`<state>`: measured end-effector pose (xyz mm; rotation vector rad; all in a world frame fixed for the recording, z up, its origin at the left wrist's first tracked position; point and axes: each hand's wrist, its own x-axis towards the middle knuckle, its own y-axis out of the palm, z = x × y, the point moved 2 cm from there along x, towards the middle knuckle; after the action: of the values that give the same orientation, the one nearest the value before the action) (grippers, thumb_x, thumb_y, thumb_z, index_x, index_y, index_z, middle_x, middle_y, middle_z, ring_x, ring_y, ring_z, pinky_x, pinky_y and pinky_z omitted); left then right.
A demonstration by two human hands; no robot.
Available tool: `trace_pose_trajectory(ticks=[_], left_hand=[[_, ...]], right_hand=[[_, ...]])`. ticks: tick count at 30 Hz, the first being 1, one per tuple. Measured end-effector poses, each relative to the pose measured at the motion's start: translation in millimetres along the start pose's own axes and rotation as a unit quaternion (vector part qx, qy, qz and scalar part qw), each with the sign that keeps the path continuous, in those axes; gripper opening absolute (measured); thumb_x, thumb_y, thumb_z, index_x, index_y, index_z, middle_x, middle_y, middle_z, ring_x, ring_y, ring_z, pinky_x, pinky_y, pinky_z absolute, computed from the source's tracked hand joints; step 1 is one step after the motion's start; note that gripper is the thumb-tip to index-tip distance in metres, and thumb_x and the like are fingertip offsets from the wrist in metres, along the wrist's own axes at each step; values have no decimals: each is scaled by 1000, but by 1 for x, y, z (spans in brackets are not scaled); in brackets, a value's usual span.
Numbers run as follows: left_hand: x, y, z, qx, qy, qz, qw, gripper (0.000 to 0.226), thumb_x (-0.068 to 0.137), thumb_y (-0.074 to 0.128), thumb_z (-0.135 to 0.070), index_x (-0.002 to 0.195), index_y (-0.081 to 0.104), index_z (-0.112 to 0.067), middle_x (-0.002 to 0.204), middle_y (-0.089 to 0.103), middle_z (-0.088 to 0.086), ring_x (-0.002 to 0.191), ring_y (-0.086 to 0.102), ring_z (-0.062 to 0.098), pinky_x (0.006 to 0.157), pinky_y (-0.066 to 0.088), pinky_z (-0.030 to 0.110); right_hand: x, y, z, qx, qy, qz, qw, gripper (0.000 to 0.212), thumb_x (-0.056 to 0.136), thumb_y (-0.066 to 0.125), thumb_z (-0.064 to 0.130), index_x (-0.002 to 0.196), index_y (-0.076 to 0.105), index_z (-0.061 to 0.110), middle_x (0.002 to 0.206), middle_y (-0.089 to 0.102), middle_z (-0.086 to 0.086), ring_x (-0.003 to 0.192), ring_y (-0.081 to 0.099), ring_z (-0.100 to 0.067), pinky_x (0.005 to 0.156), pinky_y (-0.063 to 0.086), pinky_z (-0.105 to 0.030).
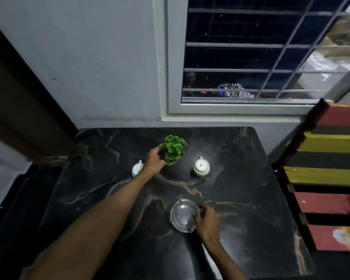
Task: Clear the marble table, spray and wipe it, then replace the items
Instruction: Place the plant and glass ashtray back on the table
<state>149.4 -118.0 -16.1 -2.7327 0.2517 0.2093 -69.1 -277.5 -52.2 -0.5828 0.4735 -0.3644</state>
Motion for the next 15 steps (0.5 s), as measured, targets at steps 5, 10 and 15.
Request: trace_pose_trajectory(ticks=[5, 10, 15], left_hand=[[39, 15, 17, 73, -26, 24, 997, 35, 76, 83, -7, 110, 74, -9, 109, 76, 7, 103, 67, 15, 83, 53, 26], [53, 21, 32, 108, -52, 18, 993, 32, 77, 79, -3, 108, 74, -5, 110, 75, 15, 108, 69, 23, 94, 56, 41], [51, 17, 32, 110, -55, 3, 992, 35, 75, 79, -3, 110, 74, -3, 114, 74, 18, 111, 68, 27, 96, 55, 42]], right_hand=[[8, 20, -3, -39, -6, -19, 999, 24, 75, 58, 1, 88, 71, 17, 76, 71, 3, 73, 66, -15, 68, 56, -40], [14, 34, -9, -48, -15, -18, 999, 30, 73, 55, 2, 91, 71, 19, 81, 70, 8, 76, 66, -11, 72, 57, -36], [12, 42, -5, -43, -13, -25, 999, 31, 79, 57, 0, 98, 73, 19, 89, 71, 3, 82, 65, -14, 76, 55, -33]])
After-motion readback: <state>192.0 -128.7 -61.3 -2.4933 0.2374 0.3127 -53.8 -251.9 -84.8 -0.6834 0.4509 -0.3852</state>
